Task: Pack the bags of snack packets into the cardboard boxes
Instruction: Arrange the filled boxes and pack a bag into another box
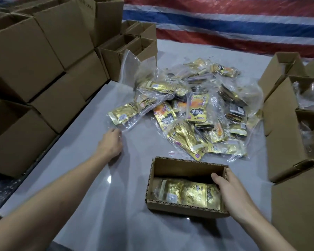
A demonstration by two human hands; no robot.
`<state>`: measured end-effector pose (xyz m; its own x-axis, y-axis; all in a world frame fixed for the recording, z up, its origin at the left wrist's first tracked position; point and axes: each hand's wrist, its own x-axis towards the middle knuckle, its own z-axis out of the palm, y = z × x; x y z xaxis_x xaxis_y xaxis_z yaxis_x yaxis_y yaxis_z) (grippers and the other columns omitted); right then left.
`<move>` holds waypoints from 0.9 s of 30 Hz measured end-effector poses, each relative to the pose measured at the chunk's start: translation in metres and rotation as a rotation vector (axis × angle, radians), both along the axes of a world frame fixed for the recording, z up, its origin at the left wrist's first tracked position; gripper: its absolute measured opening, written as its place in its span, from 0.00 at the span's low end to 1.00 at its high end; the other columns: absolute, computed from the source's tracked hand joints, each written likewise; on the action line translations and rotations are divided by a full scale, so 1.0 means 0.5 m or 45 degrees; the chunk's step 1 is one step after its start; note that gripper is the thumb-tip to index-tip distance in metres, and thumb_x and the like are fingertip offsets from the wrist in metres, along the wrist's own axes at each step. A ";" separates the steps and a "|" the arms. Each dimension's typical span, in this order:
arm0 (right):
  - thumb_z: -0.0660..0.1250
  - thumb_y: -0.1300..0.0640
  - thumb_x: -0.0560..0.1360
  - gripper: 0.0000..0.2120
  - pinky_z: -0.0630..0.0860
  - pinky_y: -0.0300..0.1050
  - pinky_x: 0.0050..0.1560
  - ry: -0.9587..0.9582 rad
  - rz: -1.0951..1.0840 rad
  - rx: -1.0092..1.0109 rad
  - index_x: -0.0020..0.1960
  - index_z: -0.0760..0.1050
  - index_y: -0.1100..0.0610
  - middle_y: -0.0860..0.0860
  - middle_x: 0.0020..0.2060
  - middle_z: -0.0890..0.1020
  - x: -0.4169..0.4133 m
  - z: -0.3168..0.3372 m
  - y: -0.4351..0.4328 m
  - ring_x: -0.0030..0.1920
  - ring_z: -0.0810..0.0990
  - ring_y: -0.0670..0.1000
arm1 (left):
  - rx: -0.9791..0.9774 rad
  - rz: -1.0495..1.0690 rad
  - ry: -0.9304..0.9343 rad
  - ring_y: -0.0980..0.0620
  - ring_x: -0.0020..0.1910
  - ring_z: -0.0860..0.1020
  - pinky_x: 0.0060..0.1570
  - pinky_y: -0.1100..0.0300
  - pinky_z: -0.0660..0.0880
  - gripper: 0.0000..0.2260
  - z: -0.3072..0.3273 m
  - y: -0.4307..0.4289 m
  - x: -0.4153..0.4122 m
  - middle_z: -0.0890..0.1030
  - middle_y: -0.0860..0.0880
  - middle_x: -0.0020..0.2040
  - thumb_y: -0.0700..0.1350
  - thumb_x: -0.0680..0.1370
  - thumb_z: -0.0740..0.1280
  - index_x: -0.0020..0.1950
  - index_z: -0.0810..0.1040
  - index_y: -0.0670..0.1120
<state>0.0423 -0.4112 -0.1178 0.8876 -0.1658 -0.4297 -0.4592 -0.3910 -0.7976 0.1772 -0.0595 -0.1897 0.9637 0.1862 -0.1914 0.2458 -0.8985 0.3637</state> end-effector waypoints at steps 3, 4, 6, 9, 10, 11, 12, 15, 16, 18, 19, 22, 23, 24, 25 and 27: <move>0.61 0.52 0.81 0.13 0.67 0.52 0.71 0.003 0.009 0.004 0.65 0.73 0.49 0.42 0.60 0.79 0.000 -0.002 -0.001 0.64 0.75 0.47 | 0.164 0.018 -0.087 0.38 0.61 0.72 0.59 0.44 0.71 0.14 -0.027 -0.008 -0.009 0.73 0.44 0.66 0.50 0.81 0.60 0.64 0.73 0.46; 0.61 0.52 0.81 0.13 0.66 0.50 0.70 0.008 0.002 0.007 0.65 0.73 0.48 0.40 0.60 0.79 -0.001 -0.004 -0.003 0.64 0.75 0.46 | 0.210 0.018 -0.120 0.38 0.61 0.72 0.60 0.44 0.70 0.16 -0.036 -0.012 -0.012 0.73 0.44 0.66 0.53 0.81 0.61 0.64 0.72 0.46; 0.62 0.52 0.81 0.07 0.66 0.44 0.63 0.008 -0.011 0.021 0.57 0.74 0.44 0.33 0.55 0.78 -0.002 -0.003 -0.002 0.59 0.74 0.41 | 0.274 0.037 -0.167 0.39 0.61 0.72 0.60 0.44 0.68 0.18 -0.048 -0.021 -0.014 0.74 0.43 0.64 0.55 0.81 0.62 0.64 0.71 0.45; 0.62 0.52 0.81 0.09 0.67 0.44 0.63 0.002 0.000 0.021 0.60 0.74 0.46 0.36 0.57 0.78 -0.004 0.004 0.000 0.63 0.75 0.44 | 0.316 0.016 -0.195 0.40 0.60 0.73 0.57 0.46 0.66 0.11 -0.052 -0.040 -0.013 0.78 0.43 0.59 0.50 0.82 0.60 0.58 0.72 0.44; 0.62 0.52 0.81 0.13 0.67 0.46 0.67 0.002 0.007 0.003 0.65 0.73 0.48 0.38 0.61 0.77 -0.005 0.005 0.001 0.67 0.73 0.46 | 0.344 -0.036 -0.202 0.41 0.59 0.72 0.56 0.48 0.66 0.09 -0.052 -0.046 -0.014 0.78 0.43 0.57 0.48 0.83 0.59 0.57 0.72 0.44; 0.62 0.52 0.81 0.17 0.65 0.47 0.71 0.002 0.012 -0.011 0.69 0.71 0.49 0.40 0.64 0.76 -0.007 0.007 0.003 0.69 0.71 0.48 | 0.369 -0.087 -0.203 0.41 0.58 0.72 0.56 0.48 0.66 0.08 -0.051 -0.050 -0.016 0.77 0.43 0.56 0.46 0.83 0.58 0.56 0.73 0.44; 0.62 0.52 0.81 0.19 0.63 0.47 0.72 0.003 0.007 -0.021 0.72 0.69 0.50 0.40 0.66 0.74 -0.009 0.008 0.004 0.71 0.70 0.48 | 0.373 -0.120 -0.198 0.41 0.58 0.71 0.55 0.48 0.66 0.07 -0.047 -0.053 -0.019 0.76 0.43 0.56 0.44 0.83 0.57 0.56 0.73 0.44; 0.62 0.53 0.81 0.18 0.65 0.49 0.71 0.002 0.021 -0.010 0.70 0.70 0.52 0.44 0.66 0.76 -0.013 0.014 0.006 0.69 0.72 0.50 | 0.180 -0.071 -0.196 0.36 0.54 0.73 0.47 0.47 0.68 0.07 -0.022 -0.058 -0.033 0.74 0.39 0.54 0.40 0.81 0.58 0.58 0.69 0.42; 0.61 0.52 0.81 0.19 0.65 0.51 0.72 0.009 0.030 -0.007 0.71 0.69 0.52 0.46 0.66 0.77 -0.014 0.016 0.006 0.69 0.72 0.50 | 0.109 -0.021 -0.209 0.35 0.52 0.74 0.44 0.48 0.67 0.09 -0.009 -0.058 -0.038 0.75 0.38 0.53 0.39 0.80 0.59 0.59 0.68 0.41; 0.61 0.51 0.81 0.23 0.63 0.54 0.74 0.034 0.053 -0.016 0.75 0.65 0.53 0.48 0.70 0.73 -0.015 0.021 0.008 0.71 0.70 0.51 | -0.022 0.065 -0.283 0.33 0.51 0.75 0.42 0.48 0.65 0.12 0.023 -0.051 -0.043 0.77 0.36 0.52 0.38 0.79 0.60 0.61 0.67 0.40; 0.60 0.51 0.81 0.23 0.63 0.55 0.74 0.040 0.063 -0.031 0.75 0.64 0.53 0.48 0.71 0.72 -0.017 0.024 0.010 0.72 0.69 0.51 | -0.106 0.114 -0.340 0.33 0.50 0.75 0.42 0.48 0.65 0.11 0.044 -0.047 -0.046 0.77 0.36 0.50 0.38 0.78 0.61 0.59 0.67 0.40; 0.60 0.55 0.81 0.12 0.68 0.51 0.66 0.061 0.064 -0.046 0.63 0.71 0.49 0.50 0.64 0.77 -0.020 0.032 0.012 0.64 0.74 0.52 | -0.443 0.342 -0.415 0.36 0.47 0.74 0.42 0.48 0.66 0.08 0.117 -0.042 -0.059 0.73 0.43 0.42 0.44 0.79 0.62 0.51 0.64 0.42; 0.60 0.58 0.80 0.09 0.69 0.50 0.62 0.064 0.073 -0.057 0.58 0.71 0.48 0.49 0.60 0.78 -0.022 0.036 0.014 0.61 0.74 0.51 | -0.536 0.436 -0.403 0.37 0.47 0.74 0.43 0.48 0.66 0.11 0.142 -0.041 -0.064 0.71 0.46 0.41 0.48 0.78 0.62 0.50 0.64 0.42; 0.60 0.59 0.78 0.09 0.69 0.49 0.59 0.065 0.088 -0.070 0.55 0.70 0.47 0.48 0.57 0.78 -0.024 0.038 0.014 0.58 0.74 0.51 | -0.606 0.527 -0.370 0.37 0.48 0.74 0.44 0.47 0.67 0.12 0.168 -0.040 -0.065 0.71 0.46 0.41 0.50 0.77 0.61 0.50 0.64 0.42; 0.59 0.61 0.77 0.11 0.68 0.48 0.58 0.071 0.100 -0.082 0.55 0.68 0.47 0.47 0.54 0.77 -0.026 0.040 0.014 0.57 0.74 0.50 | -0.672 0.593 -0.340 0.35 0.49 0.74 0.45 0.45 0.69 0.11 0.191 -0.038 -0.064 0.72 0.44 0.42 0.48 0.76 0.58 0.50 0.66 0.41; 0.57 0.63 0.76 0.14 0.68 0.45 0.52 0.085 0.117 -0.110 0.56 0.65 0.47 0.44 0.48 0.74 -0.029 0.046 0.015 0.52 0.73 0.48 | -0.798 0.640 -0.291 0.36 0.42 0.76 0.42 0.48 0.74 0.07 0.231 -0.037 -0.061 0.74 0.37 0.45 0.40 0.78 0.56 0.48 0.71 0.37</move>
<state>0.0276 -0.4037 -0.0947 0.8706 -0.1238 -0.4761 -0.4692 -0.4999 -0.7280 0.1467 -0.0781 -0.0741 0.8218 0.5286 -0.2127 0.4231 -0.3162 0.8491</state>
